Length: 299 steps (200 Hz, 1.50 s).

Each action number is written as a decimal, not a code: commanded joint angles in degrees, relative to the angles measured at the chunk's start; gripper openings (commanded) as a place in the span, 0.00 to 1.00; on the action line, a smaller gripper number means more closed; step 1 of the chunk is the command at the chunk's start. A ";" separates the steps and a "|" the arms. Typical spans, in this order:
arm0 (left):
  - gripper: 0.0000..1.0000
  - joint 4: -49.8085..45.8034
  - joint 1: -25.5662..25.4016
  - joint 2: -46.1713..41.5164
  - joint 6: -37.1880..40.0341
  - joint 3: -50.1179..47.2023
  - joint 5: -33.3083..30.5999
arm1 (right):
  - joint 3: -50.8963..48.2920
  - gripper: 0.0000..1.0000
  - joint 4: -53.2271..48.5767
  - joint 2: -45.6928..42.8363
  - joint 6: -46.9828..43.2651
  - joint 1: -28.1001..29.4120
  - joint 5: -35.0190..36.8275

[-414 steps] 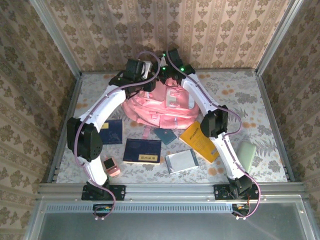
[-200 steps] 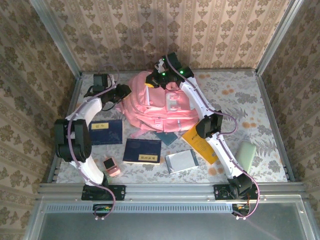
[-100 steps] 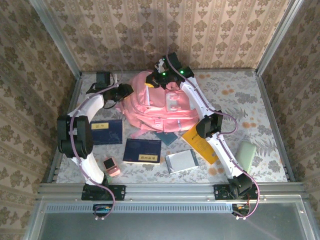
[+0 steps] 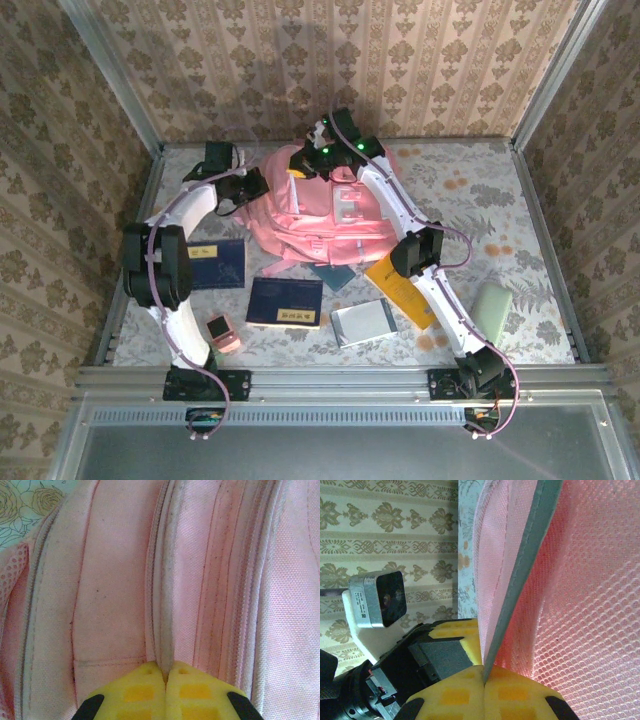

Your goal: Pack the student bag

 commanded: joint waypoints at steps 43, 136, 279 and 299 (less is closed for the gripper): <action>0.00 5.01 -0.64 -1.65 -1.75 -1.21 2.43 | 5.38 0.45 -12.74 1.15 -9.00 1.48 3.12; 0.00 6.02 -0.11 -2.46 -2.59 -1.86 2.76 | 5.39 0.35 -18.37 -0.24 -15.75 5.13 5.47; 0.00 8.11 0.86 -4.87 -5.43 -3.36 5.68 | 4.67 0.55 -40.62 -18.12 -28.91 5.05 56.63; 0.00 7.96 0.86 -5.09 -5.62 -3.06 6.09 | -1.15 0.53 -40.26 -23.16 -31.08 5.30 60.97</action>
